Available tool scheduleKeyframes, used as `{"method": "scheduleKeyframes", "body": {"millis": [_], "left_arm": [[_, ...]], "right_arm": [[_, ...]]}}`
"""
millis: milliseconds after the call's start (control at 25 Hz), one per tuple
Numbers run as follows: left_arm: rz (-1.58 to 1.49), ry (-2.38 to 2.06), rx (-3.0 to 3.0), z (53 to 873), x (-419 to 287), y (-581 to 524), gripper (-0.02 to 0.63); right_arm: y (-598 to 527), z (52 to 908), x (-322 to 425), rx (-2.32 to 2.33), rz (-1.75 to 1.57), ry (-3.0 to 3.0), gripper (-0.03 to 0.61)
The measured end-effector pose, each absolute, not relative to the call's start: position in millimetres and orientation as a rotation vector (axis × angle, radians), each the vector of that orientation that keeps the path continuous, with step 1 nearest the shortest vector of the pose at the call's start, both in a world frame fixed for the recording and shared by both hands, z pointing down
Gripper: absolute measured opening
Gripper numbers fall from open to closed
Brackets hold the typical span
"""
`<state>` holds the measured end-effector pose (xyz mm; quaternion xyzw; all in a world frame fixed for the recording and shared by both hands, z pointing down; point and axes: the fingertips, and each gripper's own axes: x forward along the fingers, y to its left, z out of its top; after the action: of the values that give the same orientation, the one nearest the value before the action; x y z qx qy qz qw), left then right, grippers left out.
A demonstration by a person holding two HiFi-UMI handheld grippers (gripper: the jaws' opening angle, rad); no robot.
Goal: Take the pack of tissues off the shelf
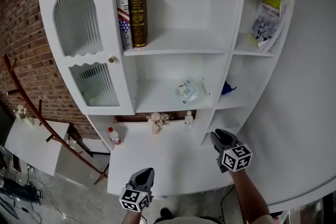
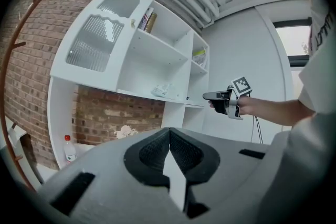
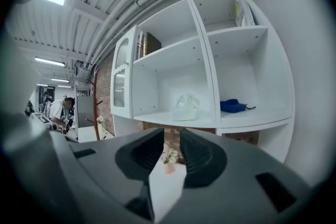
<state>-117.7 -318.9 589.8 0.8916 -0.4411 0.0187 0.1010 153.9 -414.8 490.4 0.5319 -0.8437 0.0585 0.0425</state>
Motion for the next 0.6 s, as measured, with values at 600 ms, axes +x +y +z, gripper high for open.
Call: {"method": "scheduleKeyframes", "body": {"millis": [600], "left_arm": [[0.071, -1.206, 2.655, 601, -146, -344, 0.025]], "right_arm": [[-489, 470, 142, 1.708, 0.227, -2.508, 0.144]]}}
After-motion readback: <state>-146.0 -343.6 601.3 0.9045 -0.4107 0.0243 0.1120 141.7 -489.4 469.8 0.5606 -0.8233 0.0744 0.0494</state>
